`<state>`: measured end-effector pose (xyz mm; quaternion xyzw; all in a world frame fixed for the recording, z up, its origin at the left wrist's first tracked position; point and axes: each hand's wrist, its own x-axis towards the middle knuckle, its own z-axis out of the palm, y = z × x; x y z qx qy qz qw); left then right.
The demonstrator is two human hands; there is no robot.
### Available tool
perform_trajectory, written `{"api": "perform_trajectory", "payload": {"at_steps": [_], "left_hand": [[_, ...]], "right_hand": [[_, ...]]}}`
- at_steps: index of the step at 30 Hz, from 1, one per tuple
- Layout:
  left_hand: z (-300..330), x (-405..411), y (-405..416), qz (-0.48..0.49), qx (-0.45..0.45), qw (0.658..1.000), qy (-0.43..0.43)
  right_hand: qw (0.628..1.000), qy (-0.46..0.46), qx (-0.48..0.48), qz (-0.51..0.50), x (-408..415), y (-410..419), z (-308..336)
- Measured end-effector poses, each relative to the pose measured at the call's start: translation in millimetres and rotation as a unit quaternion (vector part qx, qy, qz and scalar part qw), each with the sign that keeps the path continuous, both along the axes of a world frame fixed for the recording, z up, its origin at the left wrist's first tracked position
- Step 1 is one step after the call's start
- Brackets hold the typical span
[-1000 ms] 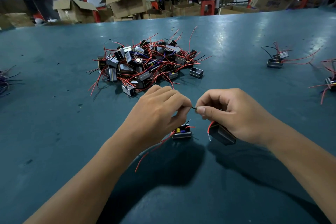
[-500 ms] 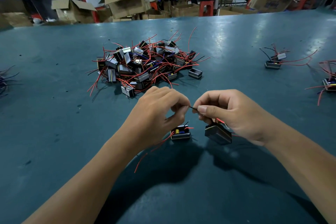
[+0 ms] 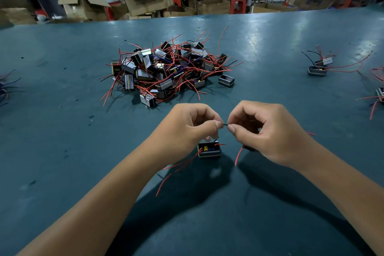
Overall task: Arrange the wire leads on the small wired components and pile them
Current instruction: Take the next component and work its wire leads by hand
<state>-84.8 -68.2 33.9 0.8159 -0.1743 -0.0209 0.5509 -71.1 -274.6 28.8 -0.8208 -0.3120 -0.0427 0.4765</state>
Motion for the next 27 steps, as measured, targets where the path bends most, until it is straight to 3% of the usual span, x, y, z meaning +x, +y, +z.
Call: {"api": "perform_trajectory", "payload": {"at_steps": [12,21,27], "left_hand": [[-0.3,1.2,0.9,-0.017,-0.066,0.989,0.135],[-0.8,3.3,7.9,-0.042,-0.064,0.99,0.121],[1.0,-0.2,3.6,-0.004,0.013,0.999,0.044]], "right_hand": [[0.985,-0.156,-0.073,-0.002,0.4,1.2,-2.4],[0.974,-0.193,-0.121,-0.002,1.5,-1.2,-2.5],[0.974,-0.192,-0.121,-0.007,1.7,-0.6,-4.3]]}}
